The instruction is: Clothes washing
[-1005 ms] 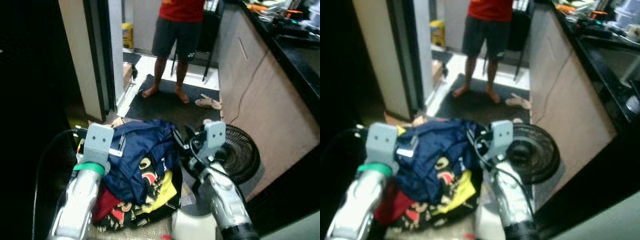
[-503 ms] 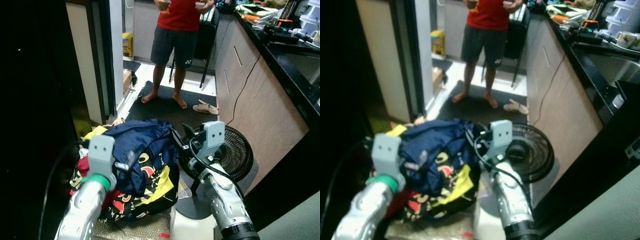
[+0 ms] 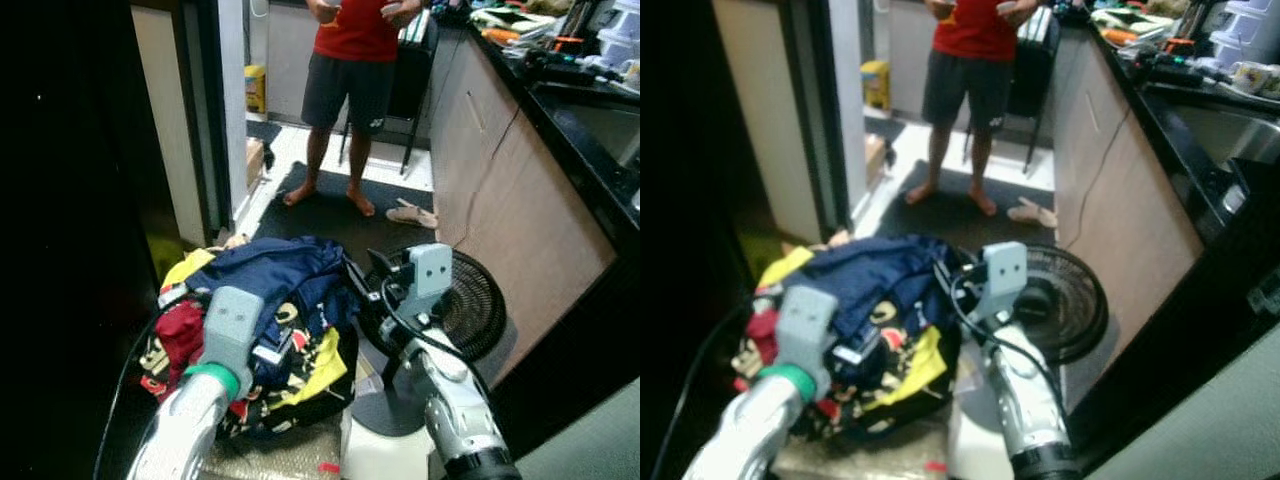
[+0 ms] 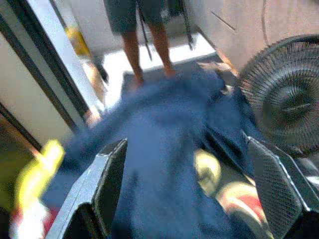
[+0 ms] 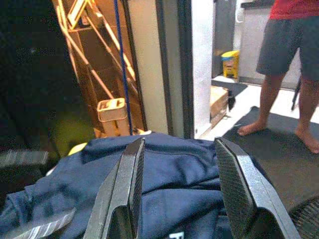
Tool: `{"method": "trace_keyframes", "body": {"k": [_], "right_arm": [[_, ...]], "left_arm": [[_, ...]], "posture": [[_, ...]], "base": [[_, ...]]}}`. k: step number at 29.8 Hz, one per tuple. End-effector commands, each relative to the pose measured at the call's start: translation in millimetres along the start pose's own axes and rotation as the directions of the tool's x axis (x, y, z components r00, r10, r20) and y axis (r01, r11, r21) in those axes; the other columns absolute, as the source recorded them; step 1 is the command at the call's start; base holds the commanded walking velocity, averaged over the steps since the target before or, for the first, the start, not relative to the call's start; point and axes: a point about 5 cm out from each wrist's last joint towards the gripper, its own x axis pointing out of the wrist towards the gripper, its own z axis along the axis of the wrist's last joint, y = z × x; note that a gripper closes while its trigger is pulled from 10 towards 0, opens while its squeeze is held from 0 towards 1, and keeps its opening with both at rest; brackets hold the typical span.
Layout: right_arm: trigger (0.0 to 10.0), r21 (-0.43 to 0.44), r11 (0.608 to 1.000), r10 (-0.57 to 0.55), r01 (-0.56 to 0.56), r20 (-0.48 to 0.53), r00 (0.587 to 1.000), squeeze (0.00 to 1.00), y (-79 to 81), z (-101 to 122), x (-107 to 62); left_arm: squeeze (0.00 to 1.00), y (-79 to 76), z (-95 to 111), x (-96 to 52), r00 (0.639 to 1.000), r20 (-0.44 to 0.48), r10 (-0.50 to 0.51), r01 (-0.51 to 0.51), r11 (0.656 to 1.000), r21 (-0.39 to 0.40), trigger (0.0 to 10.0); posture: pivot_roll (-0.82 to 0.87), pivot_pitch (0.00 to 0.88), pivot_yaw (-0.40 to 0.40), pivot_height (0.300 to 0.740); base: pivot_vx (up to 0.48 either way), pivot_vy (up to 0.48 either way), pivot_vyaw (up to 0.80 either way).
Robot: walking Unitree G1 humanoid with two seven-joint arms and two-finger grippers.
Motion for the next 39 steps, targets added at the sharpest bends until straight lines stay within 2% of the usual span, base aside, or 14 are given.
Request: {"method": "trace_keyframes", "body": {"k": [1, 6, 7, 11, 14, 19, 22, 28, 29, 37, 38, 39], "right_arm": [[10.0, -0.001, 1.000, -0.005, 0.005, -0.021, 1.000, 0.00, -2.0, -4.7, -2.1], [10.0, -0.001, 1.000, 0.000, 0.000, -0.024, 1.000, 0.00, 0.2, -5.3, -2.3], [10.0, -0.001, 1.000, -0.004, 0.004, -0.027, 1.000, 0.00, -0.4, -5.9, -3.5], [10.0, -0.002, 1.000, -0.015, 0.015, -0.033, 0.999, 0.00, -1.4, -6.7, -5.8], [10.0, -0.003, 1.000, -0.017, 0.017, -0.041, 0.999, 0.00, -1.7, -8.6, -7.6], [10.0, -0.003, 1.000, -0.015, 0.014, -0.047, 0.999, 0.00, -0.9, -9.8, -7.2], [10.0, -0.001, 1.000, -0.011, 0.011, -0.048, 0.999, 0.00, 0.0, -9.6, -6.1], [10.0, 0.001, 1.000, -0.009, 0.009, -0.055, 0.998, 0.00, 0.1, -10.8, -6.5], [10.0, 0.003, 1.000, 0.001, -0.001, -0.064, 0.998, 0.00, 1.9, -12.7, -6.4], [10.0, 0.005, 1.000, 0.014, -0.014, -0.068, 0.998, 0.00, 3.6, -13.0, -5.0], [10.0, 0.004, 1.000, 0.018, -0.017, -0.069, 0.997, 0.00, 3.5, -12.6, -4.1], [10.0, 0.004, 1.000, 0.018, -0.017, -0.069, 0.997, 0.00, 3.5, -12.6, -4.1]], "left_arm": [[0.00, -5.4, -4.4, 3.6, 1.000, -0.018, -0.017, 0.018, 0.999, 0.048, 10.0], [0.00, 4.5, 4.1, 18.1, 0.999, -0.016, -0.043, 0.044, 0.995, 0.085, 10.0], [0.00, 6.3, 1.9, 20.5, 0.996, -0.037, -0.078, 0.082, 0.989, 0.124, 10.0], [0.00, 6.1, -4.1, 21.3, 0.989, -0.068, -0.128, 0.137, 0.978, 0.155, 10.0], [0.00, 6.1, -8.2, 24.6, 0.989, -0.077, -0.129, 0.140, 0.977, 0.162, 10.0], [0.00, 14.6, -14.3, 28.5, 0.988, -0.106, -0.114, 0.133, 0.973, 0.191, 10.0], [0.00, 24.1, -16.8, 27.0, 0.986, -0.127, -0.112, 0.134, 0.974, 0.182, 10.0], [0.00, 28.6, -18.3, 22.6, 0.983, -0.138, -0.124, 0.146, 0.976, 0.161, 10.0], [0.00, 36.0, -25.8, 17.6, 0.979, -0.171, -0.107, 0.137, 0.975, 0.174, 10.0], [0.00, 45.8, -37.6, 9.3, 0.974, -0.215, -0.078, 0.121, 0.973, 0.196, 10.0], [0.00, 47.7, -41.3, 5.8, 0.972, -0.225, -0.072, 0.119, 0.972, 0.201, 6.2], [0.00, 47.7, -41.3, 5.8, 0.972, -0.225, -0.072, 0.119, 0.972, 0.201, 6.2]], "posture": [[0.06, 0.065, -0.051, 0.740], [0.05, 0.086, -0.042, 0.740], [0.04, 0.104, -0.038, 0.740], [0.04, 0.127, -0.033, 0.740], [0.05, 0.151, -0.030, 0.740], [0.05, 0.174, -0.029, 0.740], [0.06, 0.191, -0.030, 0.740], [0.06, 0.197, -0.034, 0.740], [0.08, 0.205, -0.047, 0.740], [0.08, 0.203, -0.055, 0.740], [0.08, 0.201, -0.060, 0.740], [0.08, 0.201, -0.060, 0.740]], "base": [[0.000, 0.000, 0.00], [0.000, 0.000, 0.00], [0.000, 0.000, 0.00], [0.000, 0.000, 0.00], [0.000, 0.000, 0.00], [0.000, 0.000, 0.00], [0.000, 0.000, 0.00], [0.000, 0.000, 0.00], [0.000, 0.000, 0.00], [0.000, 0.000, 0.00], [0.000, 0.000, 0.00], [0.000, 0.000, 0.00]]}}
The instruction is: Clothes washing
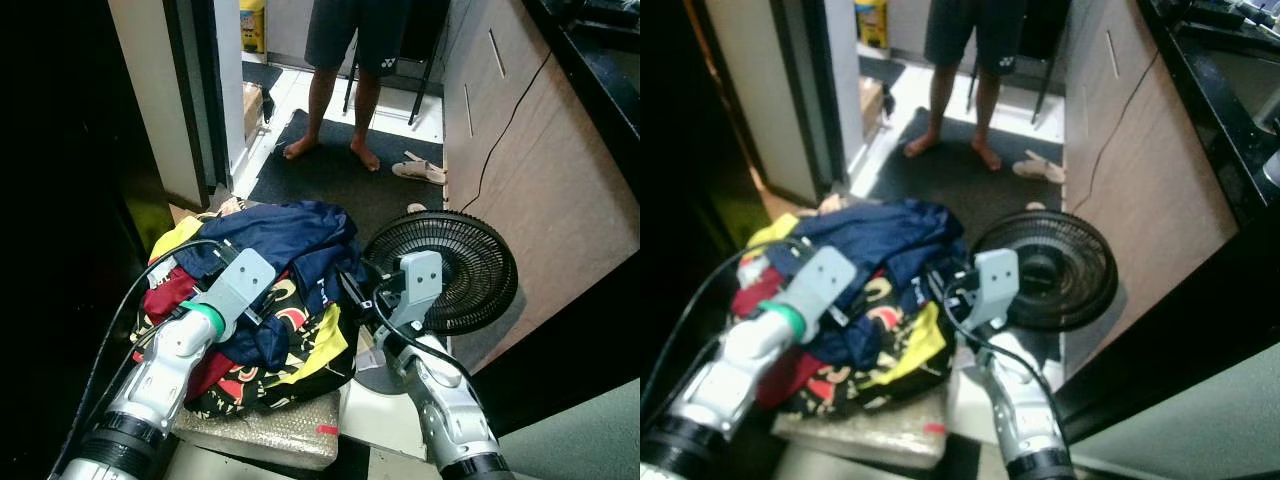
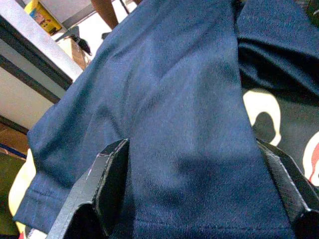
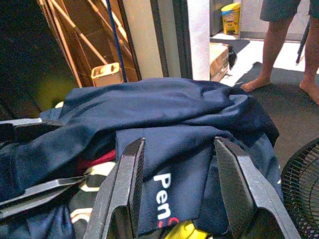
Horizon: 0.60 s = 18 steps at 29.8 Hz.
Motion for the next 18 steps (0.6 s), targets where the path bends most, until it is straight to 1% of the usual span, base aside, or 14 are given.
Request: {"method": "trace_keyframes", "body": {"k": [1, 2, 3, 4, 5, 13, 16, 18], "right_arm": [[10.0, -0.001, 1.000, 0.004, -0.004, -0.031, 1.000, 0.00, -1.5, -4.9, -0.6], [10.0, -0.001, 1.000, 0.004, -0.004, -0.031, 1.000, 0.00, -1.5, -4.9, -0.6], [10.0, -0.003, 1.000, 0.005, -0.005, -0.031, 1.000, 0.00, -2.1, -4.5, -0.2], [10.0, -0.003, 1.000, 0.005, -0.005, -0.031, 1.000, 0.00, -2.1, -4.5, -0.2], [10.0, -0.005, 1.000, 0.006, -0.006, -0.031, 1.000, 0.00, -2.6, -4.2, 0.2], [10.0, -0.009, 1.000, 0.009, -0.010, -0.029, 1.000, 0.00, -2.9, -3.0, 0.9], [10.0, -0.011, 1.000, 0.009, -0.010, -0.028, 1.000, 0.00, -3.2, -2.6, 1.8], [10.0, -0.013, 1.000, 0.007, -0.008, -0.025, 1.000, 0.00, -3.9, -1.9, 2.4]], "left_arm": [[0.00, -6.5, -18.6, -7.1, 0.998, -0.067, -0.015, 0.015, 1.000, -0.011, 3.9], [0.00, -6.5, -18.6, -7.1, 0.998, -0.067, -0.015, 0.015, 1.000, -0.011, 3.9], [0.00, -6.8, -20.2, -9.0, 0.998, -0.069, -0.013, 0.012, 1.000, -0.014, 0.6], [0.00, -6.8, -20.2, -9.0, 0.998, -0.069, -0.013, 0.012, 1.000, -0.014, 0.6], [0.00, -6.8, -21.0, -10.4, 0.998, -0.069, -0.008, 0.006, 1.000, -0.020, 0.0], [0.00, -2.8, -16.9, -12.6, 0.999, -0.047, 0.029, -0.030, 0.999, -0.034, 0.0], [0.00, -2.2, -12.2, -12.6, 0.999, -0.025, 0.036, -0.037, 0.998, -0.041, 0.0], [0.00, -2.1, -1.2, -14.3, 0.999, 0.020, 0.042, -0.041, 0.998, -0.055, 0.0]], "posture": [[0.08, 0.197, -0.063, 0.740], [0.08, 0.197, -0.063, 0.740], [0.08, 0.197, -0.063, 0.740], [0.08, 0.197, -0.063, 0.740], [0.08, 0.194, -0.065, 0.740], [0.08, 0.187, -0.066, 0.740], [0.08, 0.175, -0.065, 0.740], [0.08, 0.170, -0.062, 0.740]], "base": [[0.000, 0.000, 0.00], [0.000, 0.000, 0.00], [0.000, 0.000, 0.00], [0.000, 0.000, 0.00], [0.000, 0.000, 0.00], [0.000, 0.000, 0.00], [0.000, 0.000, 0.00], [0.000, 0.000, 0.00]]}}
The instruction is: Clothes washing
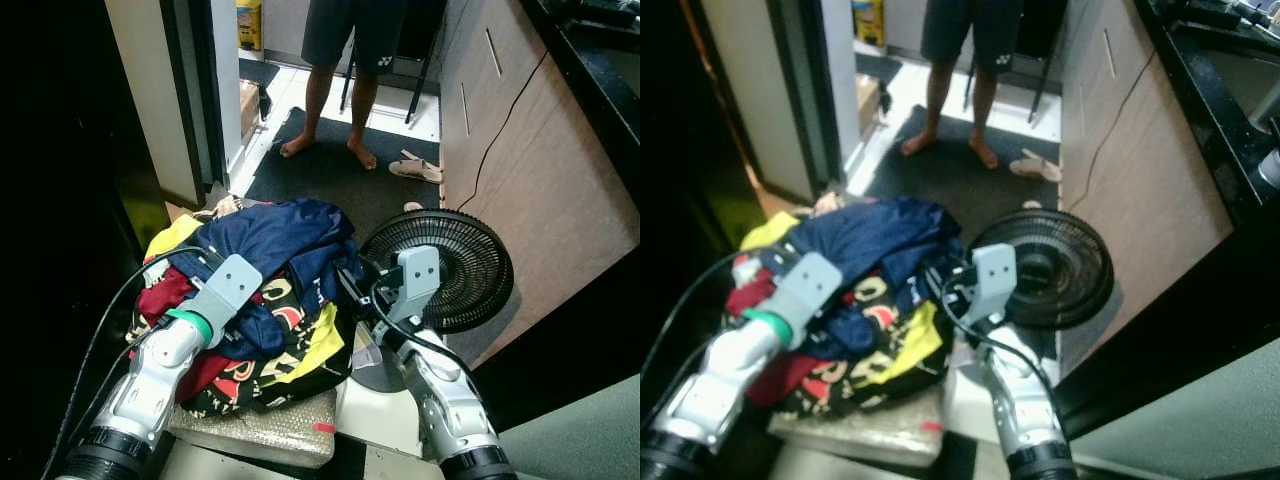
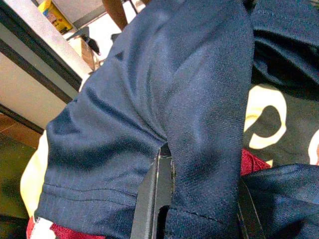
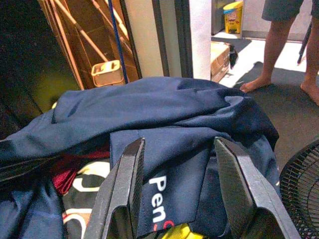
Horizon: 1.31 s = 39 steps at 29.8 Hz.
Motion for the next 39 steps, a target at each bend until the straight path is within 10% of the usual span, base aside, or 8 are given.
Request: {"method": "trace_keyframes", "body": {"k": [1, 5, 6, 9, 10, 22, 39], "right_arm": [[10.0, -0.004, 1.000, -0.004, 0.004, -0.022, 1.000, 0.00, -2.6, -4.0, -1.8], [10.0, -0.005, 1.000, -0.009, 0.009, -0.018, 1.000, 0.00, -3.6, -3.5, -1.3], [10.0, -0.004, 1.000, -0.012, 0.012, -0.016, 1.000, 0.00, -3.8, -3.4, -1.0], [10.0, -0.003, 1.000, -0.013, 0.013, -0.015, 1.000, 0.00, -3.9, -3.5, -0.7], [10.0, -0.002, 1.000, -0.013, 0.013, -0.013, 1.000, 0.00, -3.6, -3.1, 0.1], [10.0, 0.005, 1.000, -0.004, 0.004, -0.003, 1.000, 0.00, 0.1, -2.9, 5.0], [10.0, 0.013, 1.000, -0.011, 0.011, 0.019, 1.000, 0.00, 0.6, -0.5, 7.2]], "left_arm": [[0.00, -4.0, -2.7, -3.4, 1.000, -0.010, -0.006, 0.005, 1.000, -0.026, 0.0], [0.00, -5.6, 31.9, -10.5, 0.989, 0.145, -0.010, 0.023, 0.996, -0.090, 0.0], [0.00, -8.4, 58.0, -16.1, 0.967, 0.256, -0.015, 0.055, 0.987, -0.151, 8.6], [0.00, -10.2, 70.6, -19.5, 0.952, 0.305, -0.019, 0.076, 0.982, -0.174, 8.6], [0.00, -11.2, 80.8, -21.1, 0.940, 0.341, -0.018, 0.089, 0.977, -0.194, 10.0], [0.00, -9.6, 151.4, -40.1, 0.824, 0.563, -0.056, 0.236, 0.939, -0.251, 10.0], [0.00, 2.8, 172.7, -48.5, 0.790, 0.613, -0.019, 0.241, 0.929, -0.281, 10.0]], "posture": [[0.08, 0.170, -0.062, 0.740], [0.08, 0.166, -0.058, 0.740], [0.08, 0.159, -0.055, 0.740], [0.08, 0.159, -0.055, 0.740], [0.08, 0.159, -0.055, 0.740], [0.10, 0.137, -0.048, 0.740], [0.09, 0.126, -0.034, 0.740]], "base": [[0.000, 0.000, 0.00], [0.000, 0.000, 0.00], [0.000, 0.000, 0.00], [0.000, 0.000, 0.00], [0.000, 0.000, 0.00], [0.000, 0.000, 0.00], [0.000, 0.000, 0.00]]}}
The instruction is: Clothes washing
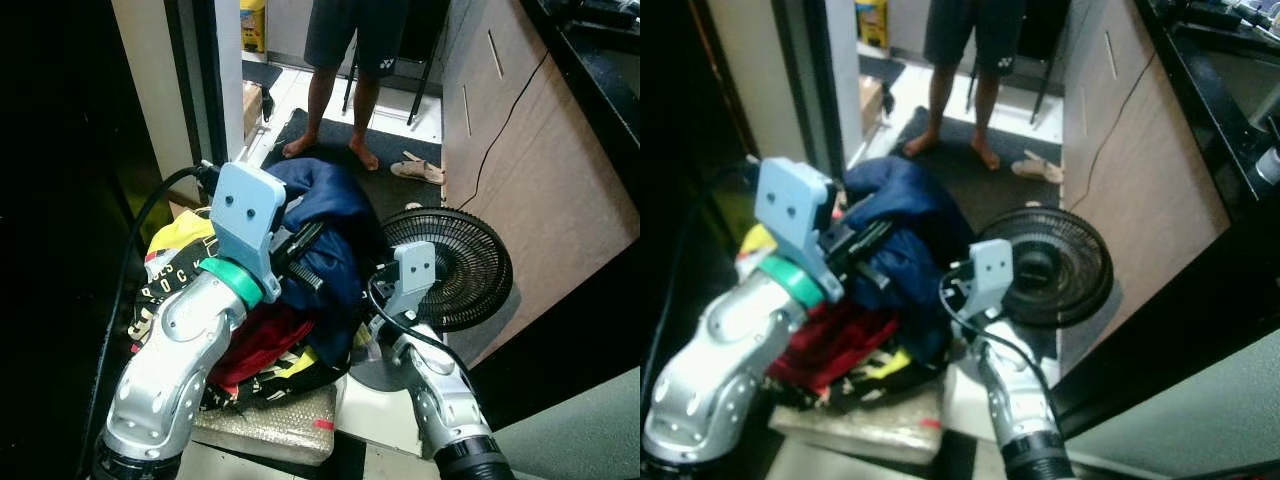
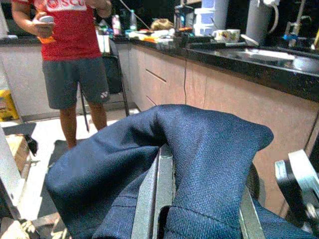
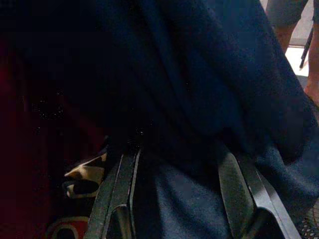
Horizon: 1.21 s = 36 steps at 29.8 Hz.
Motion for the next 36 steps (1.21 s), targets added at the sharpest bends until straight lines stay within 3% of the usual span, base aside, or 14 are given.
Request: {"method": "trace_keyframes", "body": {"k": [1, 5, 7, 9, 10, 13, 14, 16, 17, 19, 20, 25, 30, 36], "right_arm": [[10.0, 0.000, 1.000, -0.010, 0.010, 0.023, 1.000, 0.00, -0.5, 4.3, 0.7], [10.0, 0.001, 1.000, -0.018, 0.018, 0.071, 0.997, 0.00, -0.3, 16.6, 3.3], [10.0, 0.001, 0.999, -0.054, 0.054, 0.171, 0.984, 0.00, -4.4, 43.7, 6.6], [10.0, 0.001, 0.999, -0.054, 0.054, 0.171, 0.984, 0.00, -4.4, 43.7, 6.6], [10.0, 0.001, 0.998, -0.064, 0.066, 0.223, 0.973, 0.00, -6.4, 58.5, 7.1], [10.0, -0.010, 0.998, -0.064, 0.068, 0.265, 0.962, 0.00, -7.7, 71.1, 6.5], [10.0, -0.020, 0.998, -0.057, 0.065, 0.297, 0.953, 0.00, -8.7, 81.9, 5.2], [10.0, -0.020, 0.998, -0.057, 0.065, 0.297, 0.953, 0.00, -8.7, 81.9, 5.2], [10.0, -0.032, 0.997, -0.052, 0.065, 0.323, 0.945, 0.00, -9.9, 89.8, 3.2], [10.0, -0.032, 0.997, -0.052, 0.065, 0.323, 0.945, 0.00, -9.9, 89.8, 3.2], [10.0, -0.050, 0.997, -0.045, 0.066, 0.344, 0.938, 0.00, -9.9, 96.2, 2.0], [10.0, -0.062, 0.996, -0.039, 0.065, 0.364, 0.931, 0.00, -8.3, 101.9, 2.4], [10.0, -0.110, 0.992, -0.006, 0.065, 0.466, 0.885, 0.00, 3.4, 135.4, 11.4], [10.0, -0.065, 0.992, -0.059, 0.104, 0.492, 0.869, 0.00, -4.3, 146.3, 11.1]], "left_arm": [[0.00, 9.1, 32.7, 0.7, 0.991, 0.130, 0.015, -0.022, 0.998, 0.055, 10.0], [0.00, 21.5, 46.4, -1.2, 0.986, 0.160, 0.047, -0.067, 0.990, 0.128, 10.0], [0.00, 38.7, 53.1, -9.7, 0.984, 0.147, 0.105, -0.135, 0.968, 0.213, 10.0], [0.00, 38.7, 53.1, -9.7, 0.984, 0.147, 0.105, -0.135, 0.968, 0.213, 10.0], [0.00, 46.2, 54.6, -16.1, 0.983, 0.131, 0.132, -0.161, 0.955, 0.248, 10.0], [0.00, 51.5, 54.8, -23.6, 0.981, 0.116, 0.158, -0.183, 0.949, 0.256, 10.0], [0.00, 56.7, 54.3, -31.8, 0.975, 0.104, 0.197, -0.216, 0.947, 0.237, 10.0], [0.00, 56.7, 54.3, -31.8, 0.975, 0.104, 0.197, -0.216, 0.947, 0.237, 10.0], [0.00, 65.7, 54.2, -40.6, 0.955, 0.106, 0.276, -0.291, 0.940, 0.179, 10.0], [0.00, 65.7, 54.2, -40.6, 0.955, 0.106, 0.276, -0.291, 0.940, 0.179, 10.0], [0.00, 70.6, 53.8, -46.9, 0.936, 0.111, 0.335, -0.346, 0.933, 0.102, 10.0], [0.00, 68.3, 49.8, -49.1, 0.932, 0.099, 0.349, -0.357, 0.931, 0.080, 10.0], [0.00, 36.1, 36.5, -30.8, 0.963, 0.094, 0.252, -0.260, 0.962, 0.086, 10.0], [0.00, 39.6, 48.6, -18.8, 0.958, 0.151, 0.242, -0.257, 0.962, 0.089, 10.0]], "posture": [[0.09, 0.125, -0.032, 0.740], [0.10, 0.120, -0.028, 0.740], [0.10, 0.110, -0.017, 0.740], [0.10, 0.110, -0.017, 0.740], [0.10, 0.105, -0.014, 0.740], [0.10, 0.099, -0.010, 0.740], [0.10, 0.095, -0.008, 0.740], [0.10, 0.095, -0.008, 0.740], [0.10, 0.086, -0.010, 0.740], [0.10, 0.086, -0.010, 0.740], [0.11, 0.074, -0.020, 0.740], [0.11, 0.062, -0.029, 0.740], [0.11, 0.036, -0.046, 0.740], [0.10, 0.027, -0.043, 0.740]], "base": [[0.000, 0.000, 0.00], [0.000, 0.000, 0.00], [0.000, 0.000, 0.00], [0.000, 0.000, 0.00], [0.000, 0.000, 0.00], [0.000, 0.000, 0.00], [0.000, 0.000, 0.00], [0.000, 0.000, 0.00], [0.000, 0.000, 0.00], [0.000, 0.000, 0.00], [0.000, 0.000, 0.00], [0.000, 0.000, 0.00], [0.000, 0.000, 0.00], [0.000, 0.000, -0.67]]}}
